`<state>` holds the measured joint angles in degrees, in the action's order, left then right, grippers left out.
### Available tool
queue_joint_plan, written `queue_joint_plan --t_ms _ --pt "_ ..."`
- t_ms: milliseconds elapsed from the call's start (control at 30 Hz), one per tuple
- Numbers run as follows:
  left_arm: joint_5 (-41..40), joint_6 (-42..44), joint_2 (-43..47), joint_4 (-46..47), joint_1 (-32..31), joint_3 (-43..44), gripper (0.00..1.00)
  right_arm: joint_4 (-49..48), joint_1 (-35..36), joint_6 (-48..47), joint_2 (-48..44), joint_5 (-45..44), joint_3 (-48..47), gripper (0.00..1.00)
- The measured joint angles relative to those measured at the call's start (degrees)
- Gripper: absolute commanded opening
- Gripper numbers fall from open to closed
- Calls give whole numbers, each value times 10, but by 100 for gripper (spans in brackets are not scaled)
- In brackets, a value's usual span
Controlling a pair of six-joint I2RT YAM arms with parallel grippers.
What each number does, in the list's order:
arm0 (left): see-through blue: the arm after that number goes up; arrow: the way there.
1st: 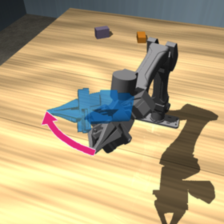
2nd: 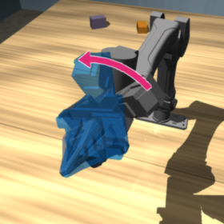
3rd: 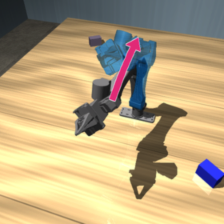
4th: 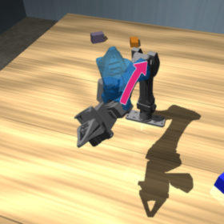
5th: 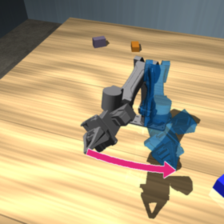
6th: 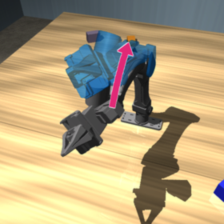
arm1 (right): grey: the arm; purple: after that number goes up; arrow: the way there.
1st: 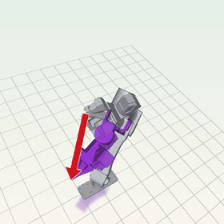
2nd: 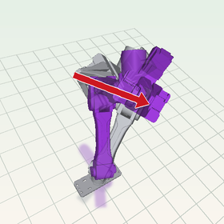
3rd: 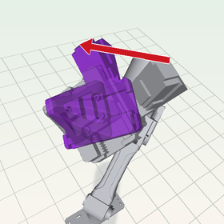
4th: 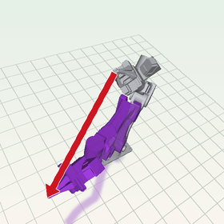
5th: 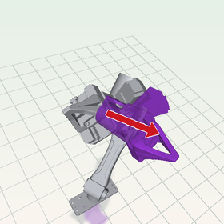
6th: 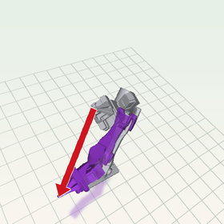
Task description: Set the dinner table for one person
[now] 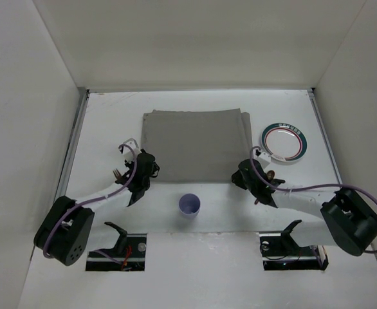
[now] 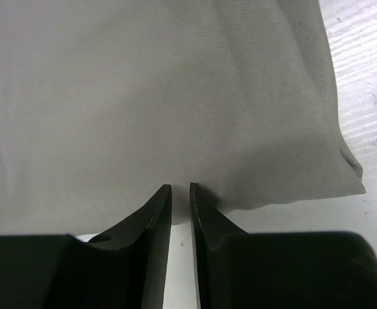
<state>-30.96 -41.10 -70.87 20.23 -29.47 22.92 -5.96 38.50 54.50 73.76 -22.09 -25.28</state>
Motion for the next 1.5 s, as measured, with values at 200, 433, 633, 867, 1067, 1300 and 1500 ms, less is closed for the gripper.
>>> queue_joint_plan --t_ms 200,433,633,867,1067,1300,1500 --pt "7 8 18 3 1 6 32 26 -5 31 -57 11 9 40" --pt "21 28 45 42 -24 17 32 77 -51 14 -208 -30 -16 60" --pt "27 36 74 130 -47 -21 31 69 -230 12 -245 -35 -17 62" --pt "27 43 107 181 -49 -74 33 68 -371 39 -224 -37 1 61" --pt "29 45 110 206 -45 -76 34 42 -419 54 -105 -38 0 53" --pt "33 45 110 209 -34 -76 35 13 -476 71 -23 -14 -7 49" --pt "37 42 97 213 -34 -76 35 -28 -489 71 42 21 -27 43"
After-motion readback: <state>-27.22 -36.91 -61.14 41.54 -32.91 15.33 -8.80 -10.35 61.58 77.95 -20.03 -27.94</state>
